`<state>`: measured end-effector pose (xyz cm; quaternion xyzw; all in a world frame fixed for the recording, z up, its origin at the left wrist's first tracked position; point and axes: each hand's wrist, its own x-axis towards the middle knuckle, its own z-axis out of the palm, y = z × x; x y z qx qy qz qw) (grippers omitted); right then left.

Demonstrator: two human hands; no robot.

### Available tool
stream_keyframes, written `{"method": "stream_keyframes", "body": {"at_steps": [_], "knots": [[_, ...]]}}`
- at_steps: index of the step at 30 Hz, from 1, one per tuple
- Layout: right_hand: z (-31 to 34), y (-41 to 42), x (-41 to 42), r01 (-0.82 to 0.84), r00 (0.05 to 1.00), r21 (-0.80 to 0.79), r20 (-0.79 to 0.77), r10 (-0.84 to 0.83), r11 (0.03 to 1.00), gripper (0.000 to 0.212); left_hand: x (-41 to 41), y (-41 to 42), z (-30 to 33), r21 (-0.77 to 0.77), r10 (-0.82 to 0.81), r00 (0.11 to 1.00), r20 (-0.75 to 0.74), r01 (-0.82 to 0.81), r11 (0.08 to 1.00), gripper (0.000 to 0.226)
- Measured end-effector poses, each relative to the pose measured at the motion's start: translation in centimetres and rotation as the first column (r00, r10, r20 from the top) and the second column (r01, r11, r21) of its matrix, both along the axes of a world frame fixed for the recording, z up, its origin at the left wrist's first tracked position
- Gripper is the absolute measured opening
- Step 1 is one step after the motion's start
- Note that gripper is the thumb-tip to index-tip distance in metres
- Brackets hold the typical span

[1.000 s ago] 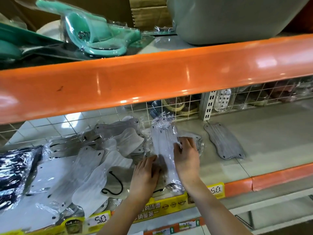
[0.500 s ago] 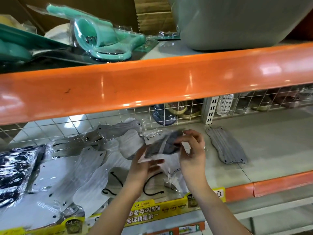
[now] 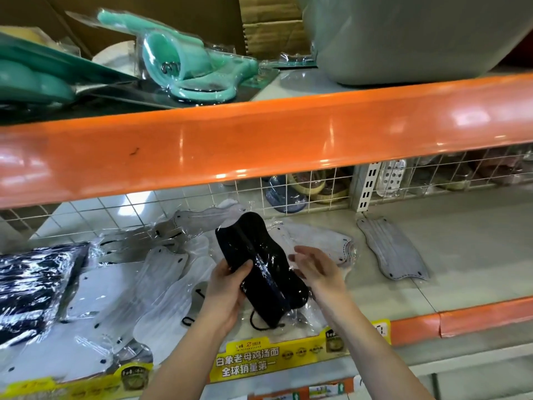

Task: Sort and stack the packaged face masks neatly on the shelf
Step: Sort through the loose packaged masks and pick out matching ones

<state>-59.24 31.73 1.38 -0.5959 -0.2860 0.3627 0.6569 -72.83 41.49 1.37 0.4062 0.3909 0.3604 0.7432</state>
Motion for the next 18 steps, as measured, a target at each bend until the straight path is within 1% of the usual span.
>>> {"method": "stream_keyframes", "body": {"at_steps": [1,2,3,4,5,6,7,8,9,10,11,13,14,15,16,17,18], "knots": [[0.0,0.0,0.1,-0.036,0.990,-0.103,0.135,0.050,0.994,0.017,0.0,-0.1,0.1,-0.007,0.008,1.000,0.007,-0.008,1.000,0.020],[-0.1,0.1,0.1,-0.052,0.964,-0.169,0.250,0.094,0.984,0.015,-0.1,-0.2,0.1,-0.005,0.017,1.000,0.010,-0.017,1.000,0.020],[-0.2,0.3,0.0,-0.044,0.935,-0.215,0.335,0.116,0.976,0.015,-0.1,-0.3,0.2,0.019,0.031,1.000,-0.006,-0.031,0.999,0.020],[-0.4,0.6,-0.1,-0.018,0.906,-0.257,0.405,0.124,0.966,0.018,-0.3,-0.3,0.2,0.093,0.053,0.996,-0.074,-0.046,0.995,0.022],[-0.7,0.9,-0.1,0.009,0.877,-0.287,0.462,0.131,0.958,0.022,-0.5,-0.2,0.2,0.232,0.092,0.976,-0.199,-0.044,0.972,0.025],[-0.8,1.2,-0.2,0.028,0.847,-0.309,0.512,0.141,0.951,0.025,-0.8,-0.1,-0.1,0.401,0.150,0.929,-0.339,-0.001,0.916,0.033],[-0.7,1.5,-0.2,0.046,0.820,-0.327,0.553,0.151,0.944,0.027,-1.3,-0.1,-0.4,0.564,0.233,0.861,-0.451,0.073,0.823,0.045],[-0.6,1.7,-0.2,0.061,0.799,-0.353,0.578,0.166,0.934,0.029,-1.9,0.0,-0.7,0.679,0.321,0.789,-0.523,0.159,0.717,0.060],[-0.3,1.9,-0.3,0.072,0.784,-0.376,0.594,0.181,0.924,0.030,-2.6,0.2,-0.9,0.762,0.417,0.723,-0.551,0.232,0.604,0.071],[0.0,2.1,-0.3,0.076,0.779,-0.399,0.596,0.195,0.914,0.030,-3.3,0.5,-1.4,0.831,0.515,0.671,-0.533,0.302,0.467,0.076],[0.2,2.3,-0.3,0.069,0.787,-0.416,0.581,0.207,0.907,0.031,-4.0,0.9,-1.9,0.861,0.576,0.640,-0.509,0.387,0.330,0.077],[0.4,2.9,-0.4,0.031,0.812,-0.435,0.536,0.231,0.900,0.031,-5.4,1.6,-2.6,0.812,0.588,0.624,-0.515,0.574,0.101,0.077],[0.4,3.1,-0.6,0.015,0.828,-0.443,0.508,0.236,0.897,0.030,-5.9,2.0,-3.0,0.756,0.577,0.616,-0.536,0.654,0.003,0.078],[0.6,3.4,-0.8,-0.009,0.850,-0.443,0.469,0.240,0.897,0.030,-6.3,2.1,-3.2,0.704,0.568,0.610,-0.553,0.706,-0.073,0.079],[0.9,3.6,-1.2,-0.053,0.880,-0.439,0.404,0.250,0.897,0.030,-6.8,2.3,-3.4,0.671,0.565,0.607,-0.560,0.732,-0.121,0.079],[1.2,3.8,-1.7,-0.112,0.910,-0.429,0.317,0.266,0.897,0.030,-7.4,2.4,-3.5,0.652,0.572,0.601,-0.558,0.744,-0.145,0.078],[1.4,4.1,-2.2,-0.173,0.926,-0.415,0.240,0.291,0.893,0.029,-8.0,2.5,-3.5,0.649,0.584,0.597,-0.550,0.745,-0.151,0.075]]}}
